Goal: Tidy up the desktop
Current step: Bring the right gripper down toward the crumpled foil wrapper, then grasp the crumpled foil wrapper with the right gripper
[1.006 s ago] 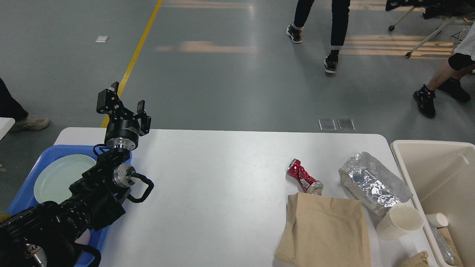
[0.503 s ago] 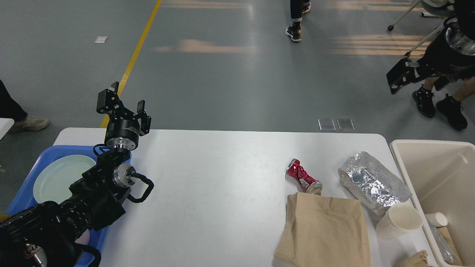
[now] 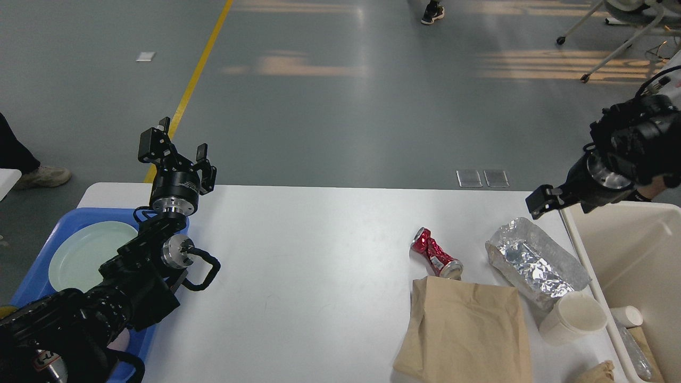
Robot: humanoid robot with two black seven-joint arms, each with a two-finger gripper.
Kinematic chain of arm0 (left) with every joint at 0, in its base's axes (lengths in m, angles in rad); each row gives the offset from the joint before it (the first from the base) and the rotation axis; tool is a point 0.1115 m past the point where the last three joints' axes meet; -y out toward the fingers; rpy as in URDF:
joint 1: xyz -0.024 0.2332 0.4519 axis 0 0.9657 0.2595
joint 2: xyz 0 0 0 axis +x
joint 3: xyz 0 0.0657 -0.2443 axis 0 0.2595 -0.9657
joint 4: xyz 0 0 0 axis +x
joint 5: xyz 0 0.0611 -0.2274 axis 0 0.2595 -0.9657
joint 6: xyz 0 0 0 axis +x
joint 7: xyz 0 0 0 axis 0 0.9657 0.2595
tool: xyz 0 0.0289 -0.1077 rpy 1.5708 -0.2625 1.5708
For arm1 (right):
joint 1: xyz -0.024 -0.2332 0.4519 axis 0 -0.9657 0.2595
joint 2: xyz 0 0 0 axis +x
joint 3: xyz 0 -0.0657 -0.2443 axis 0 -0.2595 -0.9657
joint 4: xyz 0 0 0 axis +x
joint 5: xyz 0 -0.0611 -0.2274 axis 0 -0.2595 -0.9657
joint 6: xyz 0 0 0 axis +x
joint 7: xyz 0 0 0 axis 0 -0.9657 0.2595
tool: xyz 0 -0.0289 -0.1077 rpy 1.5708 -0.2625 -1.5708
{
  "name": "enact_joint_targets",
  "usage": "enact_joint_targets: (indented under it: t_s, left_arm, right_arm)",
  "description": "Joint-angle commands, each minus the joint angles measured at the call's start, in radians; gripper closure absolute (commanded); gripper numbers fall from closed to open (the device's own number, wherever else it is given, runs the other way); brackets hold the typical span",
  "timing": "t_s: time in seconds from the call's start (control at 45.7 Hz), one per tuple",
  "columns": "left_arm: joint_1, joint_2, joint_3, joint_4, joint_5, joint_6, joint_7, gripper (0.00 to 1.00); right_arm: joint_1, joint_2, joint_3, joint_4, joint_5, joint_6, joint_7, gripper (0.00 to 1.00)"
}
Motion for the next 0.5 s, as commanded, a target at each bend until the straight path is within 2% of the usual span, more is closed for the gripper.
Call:
enact_joint_targets:
  t_s: [0.0,0.263,0.481]
  left_arm:
    - [0.0,0.0,0.0,0.0,0.0,0.0,0.0,0.04]
    - [0.0,0.0,0.0,0.0,0.0,0.0,0.0,0.04]
    - [0.0,0.0,0.0,0.0,0.0,0.0,0.0,0.04]
  right_arm:
    - [-0.11,-0.008,0.004,-0.054,0.005,-0.085,0.0,0.0]
    - [-0.339,-0.031,0.055,-0.174,0.077,-0.267,0.0,0.0]
    - [-0.456,-0.032,0.096,-0.284,0.075,-0.286,-0.002,0.0]
